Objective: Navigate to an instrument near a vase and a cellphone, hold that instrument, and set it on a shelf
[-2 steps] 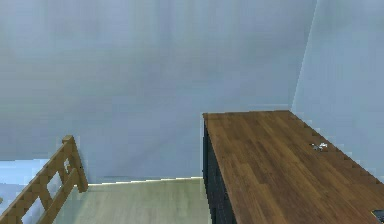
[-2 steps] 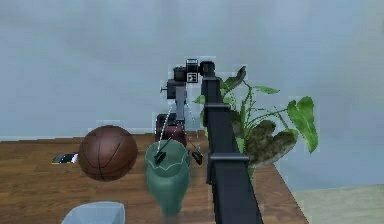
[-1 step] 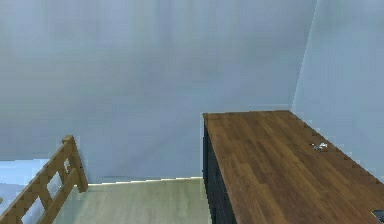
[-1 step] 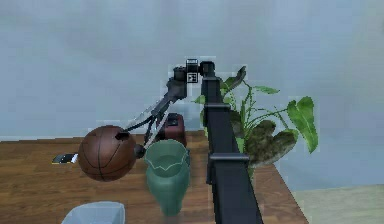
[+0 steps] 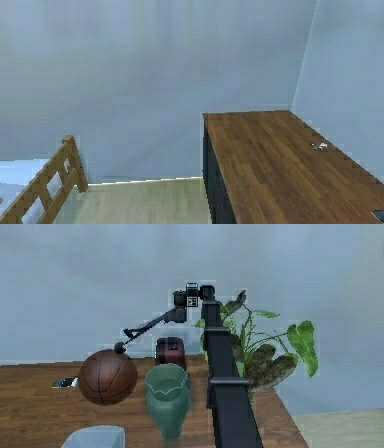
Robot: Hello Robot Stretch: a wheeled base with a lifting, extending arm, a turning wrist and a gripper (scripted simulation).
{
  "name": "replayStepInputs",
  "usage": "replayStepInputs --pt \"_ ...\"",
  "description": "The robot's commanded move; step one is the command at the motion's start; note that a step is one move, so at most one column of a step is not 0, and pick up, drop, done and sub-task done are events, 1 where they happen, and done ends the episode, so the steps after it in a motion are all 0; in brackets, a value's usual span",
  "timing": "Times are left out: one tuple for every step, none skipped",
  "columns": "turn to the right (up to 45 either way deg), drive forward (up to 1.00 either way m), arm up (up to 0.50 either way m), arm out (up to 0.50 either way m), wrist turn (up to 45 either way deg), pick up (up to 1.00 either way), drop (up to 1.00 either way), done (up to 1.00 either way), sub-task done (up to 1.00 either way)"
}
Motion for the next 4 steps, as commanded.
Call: replayStepInputs --pt "0.0 0.0 0.0 0.0 45.0 0.0 0.0 0.0 0.0" --pt "0.0 0.0 0.0 0.0 12.0 0.0 0.0 0.0 0.0" --pt "0.0 0.0 -0.3 0.0 0.0 0.0 0.0 0.0 0.0" --pt "0.0 0.0 0.0 0.0 0.0 1.0 0.0 0.0 0.0"
